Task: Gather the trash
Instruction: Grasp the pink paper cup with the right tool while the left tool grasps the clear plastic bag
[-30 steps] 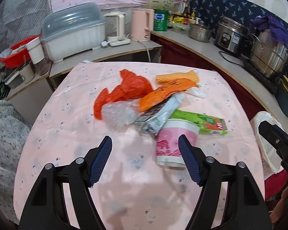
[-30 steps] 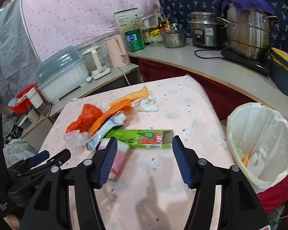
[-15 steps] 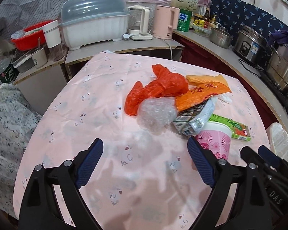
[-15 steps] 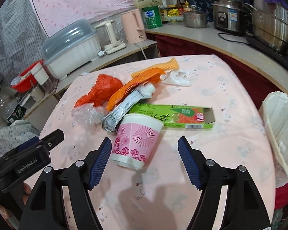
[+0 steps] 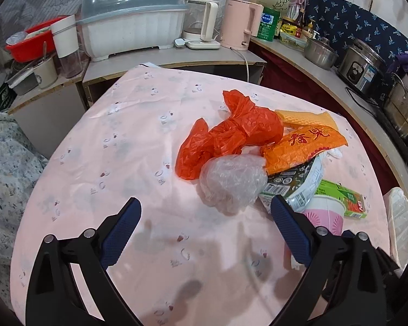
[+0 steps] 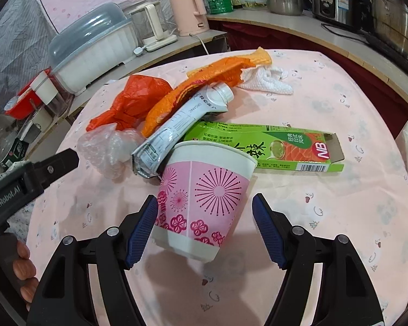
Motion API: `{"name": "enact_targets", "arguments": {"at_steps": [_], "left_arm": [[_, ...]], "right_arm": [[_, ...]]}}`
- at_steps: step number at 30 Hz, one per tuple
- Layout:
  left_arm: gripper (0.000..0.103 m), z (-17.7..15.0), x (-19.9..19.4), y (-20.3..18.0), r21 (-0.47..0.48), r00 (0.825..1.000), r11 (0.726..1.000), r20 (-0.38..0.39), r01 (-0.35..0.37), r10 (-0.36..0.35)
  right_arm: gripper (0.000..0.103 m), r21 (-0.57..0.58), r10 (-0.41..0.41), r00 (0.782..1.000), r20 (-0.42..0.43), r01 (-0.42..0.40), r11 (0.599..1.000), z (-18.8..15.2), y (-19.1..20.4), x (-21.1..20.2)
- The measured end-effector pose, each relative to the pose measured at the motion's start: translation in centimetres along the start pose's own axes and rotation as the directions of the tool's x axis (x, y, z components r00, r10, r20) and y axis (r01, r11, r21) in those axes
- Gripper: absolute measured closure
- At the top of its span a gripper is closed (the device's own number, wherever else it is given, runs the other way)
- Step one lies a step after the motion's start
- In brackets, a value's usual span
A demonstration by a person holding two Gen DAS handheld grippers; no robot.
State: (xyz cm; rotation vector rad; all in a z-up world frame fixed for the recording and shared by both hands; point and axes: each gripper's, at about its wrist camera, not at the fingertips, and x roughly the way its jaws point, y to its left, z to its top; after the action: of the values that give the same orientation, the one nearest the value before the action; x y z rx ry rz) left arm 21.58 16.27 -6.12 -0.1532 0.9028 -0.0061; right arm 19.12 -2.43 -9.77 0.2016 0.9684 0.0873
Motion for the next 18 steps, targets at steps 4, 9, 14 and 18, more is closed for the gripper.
{"name": "enact_targets", "arguments": {"at_steps": [4,9,14,18], "left_arm": [[0.011,0.7,1.8,-0.8,0.009,1.0,1.0,-0.019,0.007,-0.006],[0.012,1.2,3.6,-1.4,0.007,0.999,1.0,-0.044,0.007,-0.006],[0.028,1.4,4.5,-1.6,0.0,0.998,1.0,-0.057,0.027,-0.027],[0.054,1.3,4.7,-1.8,0.003,0.996,0.998,-0.076,0.055,-0.055]], "right_arm": [[0.034,0.013,0.008,1.0,-0.018,-0.008,1.0,0.1,-0.2,1.1],[0.034,0.013,0.016,0.999,-0.03,-0.016,1.0,0.3,-0.1,2.0],[0.036,0.019,0.029,0.999,-0.034,-0.028,0.999,0.3,-0.3,2.4],[0.037,0.026,0.039,0.999,-0.028,-0.038,0.999,0.4,-0.4,2.3]]}}
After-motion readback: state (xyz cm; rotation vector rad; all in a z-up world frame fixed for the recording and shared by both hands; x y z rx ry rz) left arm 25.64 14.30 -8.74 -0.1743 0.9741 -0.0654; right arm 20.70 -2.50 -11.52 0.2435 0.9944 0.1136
